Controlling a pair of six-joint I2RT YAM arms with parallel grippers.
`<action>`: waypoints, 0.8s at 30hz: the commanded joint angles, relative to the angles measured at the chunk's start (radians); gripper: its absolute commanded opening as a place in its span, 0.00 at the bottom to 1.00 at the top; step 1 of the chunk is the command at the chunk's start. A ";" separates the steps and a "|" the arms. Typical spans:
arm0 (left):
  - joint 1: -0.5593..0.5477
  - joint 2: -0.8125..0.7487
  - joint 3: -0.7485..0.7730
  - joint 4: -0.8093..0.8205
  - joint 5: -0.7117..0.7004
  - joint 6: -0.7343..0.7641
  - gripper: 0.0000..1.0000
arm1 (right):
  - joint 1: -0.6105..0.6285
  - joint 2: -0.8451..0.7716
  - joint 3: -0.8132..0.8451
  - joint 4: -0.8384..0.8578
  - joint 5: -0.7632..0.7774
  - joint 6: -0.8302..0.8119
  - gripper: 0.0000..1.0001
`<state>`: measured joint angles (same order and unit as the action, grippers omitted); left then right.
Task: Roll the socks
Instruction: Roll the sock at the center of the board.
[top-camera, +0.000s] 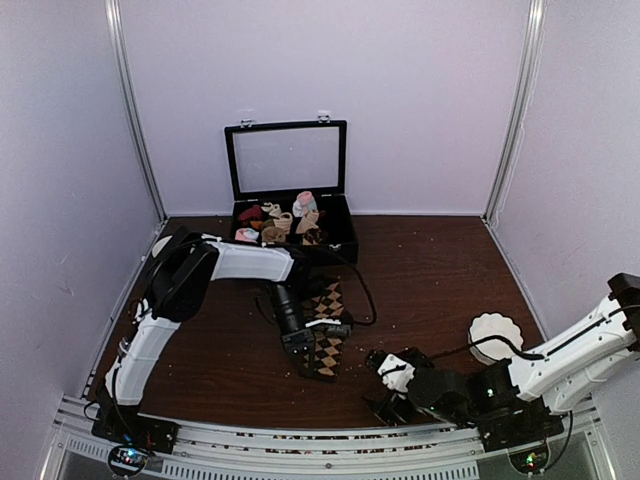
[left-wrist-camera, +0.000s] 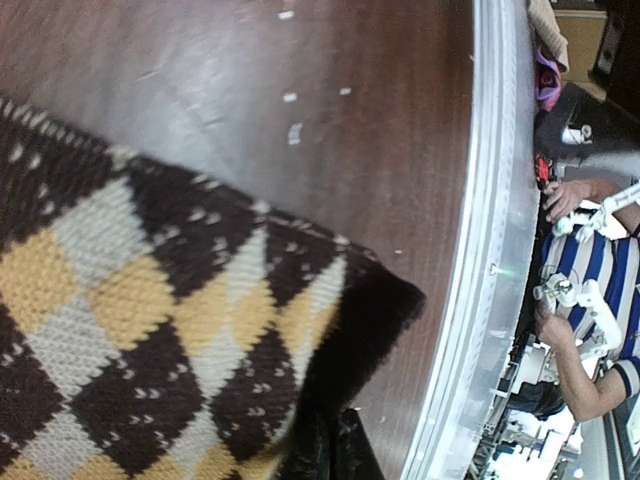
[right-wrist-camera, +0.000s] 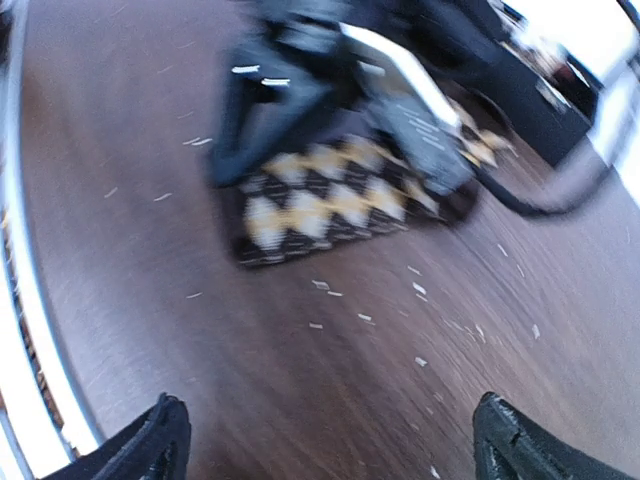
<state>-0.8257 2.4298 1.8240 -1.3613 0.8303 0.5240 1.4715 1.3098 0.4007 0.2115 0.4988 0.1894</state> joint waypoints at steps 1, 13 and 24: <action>0.021 0.039 0.021 0.024 -0.020 -0.057 0.03 | 0.033 0.123 0.077 0.160 -0.075 -0.360 0.92; 0.023 0.083 0.050 0.038 -0.121 -0.107 0.00 | -0.052 0.420 0.290 0.239 -0.348 -0.562 0.54; 0.023 0.112 0.087 0.018 -0.122 -0.104 0.00 | -0.152 0.519 0.366 0.169 -0.433 -0.632 0.41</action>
<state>-0.8108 2.4912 1.9038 -1.4109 0.8051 0.4198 1.3434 1.7985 0.7460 0.4076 0.1062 -0.4152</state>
